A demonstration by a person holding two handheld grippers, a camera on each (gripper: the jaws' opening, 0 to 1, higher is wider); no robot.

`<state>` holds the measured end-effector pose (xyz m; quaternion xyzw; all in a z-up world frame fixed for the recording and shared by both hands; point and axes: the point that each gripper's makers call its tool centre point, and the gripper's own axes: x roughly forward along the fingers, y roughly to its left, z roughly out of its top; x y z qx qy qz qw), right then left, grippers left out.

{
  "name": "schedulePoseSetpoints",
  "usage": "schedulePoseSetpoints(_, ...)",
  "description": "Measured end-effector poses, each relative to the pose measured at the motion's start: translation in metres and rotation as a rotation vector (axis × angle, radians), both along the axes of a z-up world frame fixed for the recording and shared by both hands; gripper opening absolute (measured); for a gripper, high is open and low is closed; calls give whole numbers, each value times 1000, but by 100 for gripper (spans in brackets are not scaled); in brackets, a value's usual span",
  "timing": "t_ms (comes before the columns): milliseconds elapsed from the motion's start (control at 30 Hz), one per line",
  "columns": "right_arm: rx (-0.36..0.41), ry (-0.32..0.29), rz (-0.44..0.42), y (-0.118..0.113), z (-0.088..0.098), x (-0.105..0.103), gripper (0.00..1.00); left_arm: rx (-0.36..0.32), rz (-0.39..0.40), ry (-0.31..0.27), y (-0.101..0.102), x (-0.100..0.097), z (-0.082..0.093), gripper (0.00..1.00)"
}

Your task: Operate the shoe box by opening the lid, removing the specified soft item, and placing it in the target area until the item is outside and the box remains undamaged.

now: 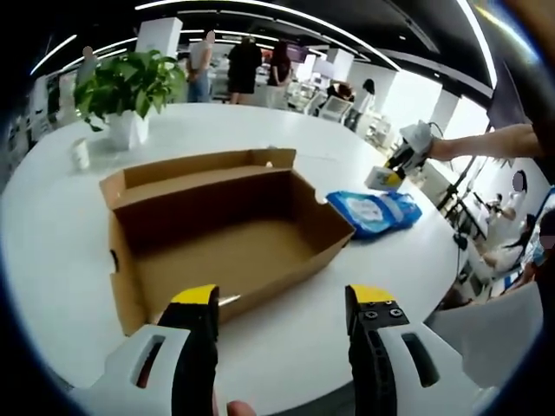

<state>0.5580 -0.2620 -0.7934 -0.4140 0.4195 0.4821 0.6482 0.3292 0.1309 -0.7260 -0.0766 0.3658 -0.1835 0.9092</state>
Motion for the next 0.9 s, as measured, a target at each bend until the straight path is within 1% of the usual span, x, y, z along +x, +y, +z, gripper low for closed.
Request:
schedulePoseSetpoints(267,-11,21,0,-8,-16,1,17,4,-3,5,-3,0,-3,60)
schedulePoseSetpoints(333,-18,26,-2,-12,-21,2,17,6,-4,12,-4,0,-6,60)
schedulePoseSetpoints(467,-22,37,-1,-14,-25,0,17,-10,1,22,-6,1,-9,60)
schedulePoseSetpoints(600,-37,42,10,-21,-32,0,17,-5,-4,26,-9,1,-10,60)
schedulePoseSetpoints(900,-41,48,35,-24,-37,1,17,3,-11,35,-13,0,-11,60)
